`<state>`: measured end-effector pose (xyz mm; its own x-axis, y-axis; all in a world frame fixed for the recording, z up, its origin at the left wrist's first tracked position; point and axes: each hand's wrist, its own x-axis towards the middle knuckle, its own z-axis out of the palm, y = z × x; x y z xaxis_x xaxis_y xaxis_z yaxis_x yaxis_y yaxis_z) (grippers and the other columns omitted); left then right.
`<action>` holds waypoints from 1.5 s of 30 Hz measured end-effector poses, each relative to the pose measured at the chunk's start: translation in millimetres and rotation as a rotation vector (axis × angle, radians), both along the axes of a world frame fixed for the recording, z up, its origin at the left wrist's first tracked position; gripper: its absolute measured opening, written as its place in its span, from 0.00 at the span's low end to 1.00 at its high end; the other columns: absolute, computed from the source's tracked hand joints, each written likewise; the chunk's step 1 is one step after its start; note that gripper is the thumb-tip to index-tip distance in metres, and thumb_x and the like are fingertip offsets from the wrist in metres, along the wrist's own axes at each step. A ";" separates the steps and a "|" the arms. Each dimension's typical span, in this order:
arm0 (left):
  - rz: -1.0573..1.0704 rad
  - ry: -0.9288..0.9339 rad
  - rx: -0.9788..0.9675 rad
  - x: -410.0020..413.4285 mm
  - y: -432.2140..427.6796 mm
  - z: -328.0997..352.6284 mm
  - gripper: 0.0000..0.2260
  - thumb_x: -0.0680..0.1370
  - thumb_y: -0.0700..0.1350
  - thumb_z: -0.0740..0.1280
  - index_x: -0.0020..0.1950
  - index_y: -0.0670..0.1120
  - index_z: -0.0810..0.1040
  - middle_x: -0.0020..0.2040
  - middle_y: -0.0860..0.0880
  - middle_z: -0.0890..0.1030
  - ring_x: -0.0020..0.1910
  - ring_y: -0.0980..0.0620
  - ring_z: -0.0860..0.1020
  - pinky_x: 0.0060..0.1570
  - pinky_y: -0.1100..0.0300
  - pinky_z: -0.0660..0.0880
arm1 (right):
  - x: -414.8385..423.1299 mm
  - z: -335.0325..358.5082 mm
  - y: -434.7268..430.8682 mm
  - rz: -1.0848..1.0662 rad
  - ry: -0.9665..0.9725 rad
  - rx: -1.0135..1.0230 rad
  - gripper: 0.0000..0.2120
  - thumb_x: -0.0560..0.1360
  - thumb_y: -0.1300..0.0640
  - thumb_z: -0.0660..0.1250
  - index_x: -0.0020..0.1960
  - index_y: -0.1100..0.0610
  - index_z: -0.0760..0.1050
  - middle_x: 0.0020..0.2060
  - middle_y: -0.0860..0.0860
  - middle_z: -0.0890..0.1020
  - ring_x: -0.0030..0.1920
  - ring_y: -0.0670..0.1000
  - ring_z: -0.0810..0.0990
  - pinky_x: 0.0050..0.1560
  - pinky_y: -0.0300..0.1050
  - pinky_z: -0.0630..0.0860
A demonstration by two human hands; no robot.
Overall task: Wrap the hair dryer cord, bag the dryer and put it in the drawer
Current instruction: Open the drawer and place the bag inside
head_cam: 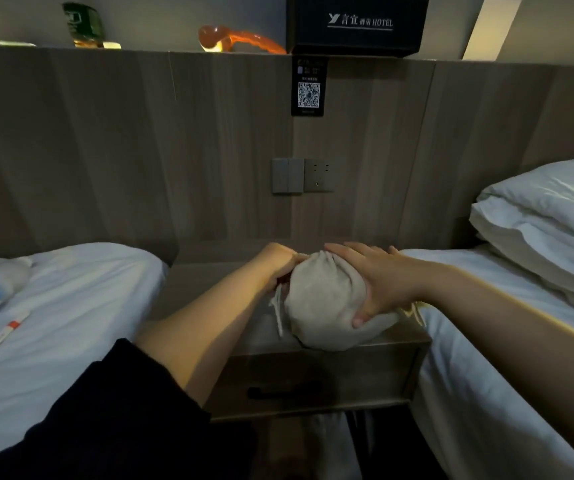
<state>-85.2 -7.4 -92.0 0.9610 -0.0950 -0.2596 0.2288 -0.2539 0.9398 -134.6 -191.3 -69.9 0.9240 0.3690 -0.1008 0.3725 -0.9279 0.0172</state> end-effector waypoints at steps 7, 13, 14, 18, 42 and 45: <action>0.024 0.026 0.059 -7.9 5.5 -27.8 0.12 0.77 0.40 0.64 0.34 0.41 0.74 0.32 0.44 0.75 0.31 0.50 0.71 0.28 0.61 0.68 | -1.9 -19.8 -1.9 0.040 -0.027 0.329 0.44 0.65 0.48 0.72 0.73 0.41 0.50 0.62 0.47 0.75 0.57 0.49 0.75 0.58 0.46 0.74; 0.102 -0.172 -0.193 -23.9 14.3 -65.5 0.11 0.78 0.41 0.61 0.41 0.39 0.79 0.33 0.43 0.81 0.35 0.46 0.78 0.35 0.62 0.74 | -9.7 -47.8 0.3 -0.119 -0.195 0.916 0.27 0.66 0.64 0.70 0.64 0.51 0.74 0.53 0.45 0.79 0.54 0.43 0.77 0.58 0.40 0.75; 0.103 -0.218 -0.142 -27.5 16.8 -72.8 0.11 0.78 0.40 0.60 0.43 0.38 0.80 0.35 0.42 0.80 0.36 0.46 0.78 0.34 0.62 0.74 | -10.9 -48.9 2.3 -0.166 -0.239 0.993 0.24 0.67 0.65 0.69 0.62 0.53 0.76 0.51 0.46 0.80 0.51 0.43 0.78 0.53 0.33 0.75; -0.027 -0.327 0.082 -48.5 23.3 -105.8 0.11 0.79 0.36 0.58 0.48 0.33 0.79 0.34 0.43 0.78 0.29 0.58 0.78 0.31 0.69 0.74 | -15.2 -39.1 -4.4 -0.461 -0.403 1.246 0.07 0.69 0.62 0.66 0.46 0.54 0.79 0.37 0.48 0.79 0.38 0.43 0.76 0.33 0.29 0.71; -0.609 -1.201 0.958 -134.7 23.8 -146.5 0.13 0.75 0.46 0.57 0.47 0.44 0.81 0.45 0.45 0.83 0.40 0.46 0.81 0.34 0.58 0.76 | -74.2 -37.9 -0.9 -0.444 -0.349 1.416 0.12 0.72 0.61 0.64 0.41 0.43 0.76 0.39 0.44 0.81 0.42 0.40 0.80 0.40 0.35 0.76; -0.462 -1.116 0.845 -137.3 26.0 -145.2 0.13 0.75 0.47 0.58 0.49 0.44 0.81 0.47 0.45 0.82 0.45 0.45 0.79 0.39 0.55 0.77 | -72.9 -38.5 1.3 -0.429 -0.306 1.454 0.11 0.71 0.62 0.64 0.40 0.46 0.77 0.37 0.45 0.81 0.40 0.40 0.80 0.38 0.34 0.76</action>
